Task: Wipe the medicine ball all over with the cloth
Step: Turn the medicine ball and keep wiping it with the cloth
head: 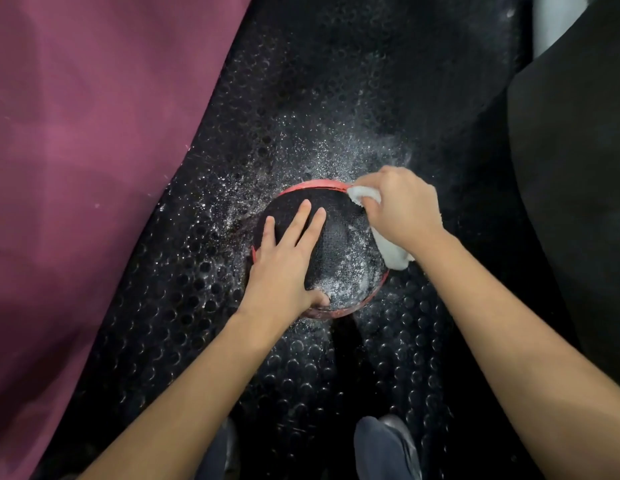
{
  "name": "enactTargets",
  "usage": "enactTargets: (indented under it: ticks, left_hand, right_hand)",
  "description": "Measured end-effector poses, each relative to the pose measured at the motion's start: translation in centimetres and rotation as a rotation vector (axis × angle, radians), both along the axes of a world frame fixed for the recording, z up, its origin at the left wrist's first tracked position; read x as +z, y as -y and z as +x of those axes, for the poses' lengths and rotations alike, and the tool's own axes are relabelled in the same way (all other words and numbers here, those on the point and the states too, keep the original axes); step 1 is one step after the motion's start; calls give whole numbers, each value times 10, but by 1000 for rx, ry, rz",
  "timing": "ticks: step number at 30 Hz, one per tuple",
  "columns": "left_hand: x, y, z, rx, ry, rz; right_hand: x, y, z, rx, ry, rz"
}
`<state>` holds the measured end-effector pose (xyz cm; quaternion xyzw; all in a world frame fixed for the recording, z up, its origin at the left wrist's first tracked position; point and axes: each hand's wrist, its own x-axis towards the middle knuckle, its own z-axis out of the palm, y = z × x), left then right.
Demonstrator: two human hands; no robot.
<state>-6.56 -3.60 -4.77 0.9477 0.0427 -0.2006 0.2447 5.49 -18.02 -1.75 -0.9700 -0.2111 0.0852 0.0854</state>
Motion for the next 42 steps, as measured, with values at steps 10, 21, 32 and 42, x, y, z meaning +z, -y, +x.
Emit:
enactTargets:
  ticks: [10,21,32,42]
  left_hand:
    - [12,-16,25,-64,-44,30]
    - [11,-14,18,-21,-43,37]
    - [5,-13,21,29,-14,0]
    - [1,-26,28,-14,30,-64]
  right_hand:
    - [-1,-5,15,-63,-57,14]
    - [-7,-2,-19,-16,107,63]
    - [-4,-6,-47,92,201,53]
    - [-3,-11,-9,-44,88,58]
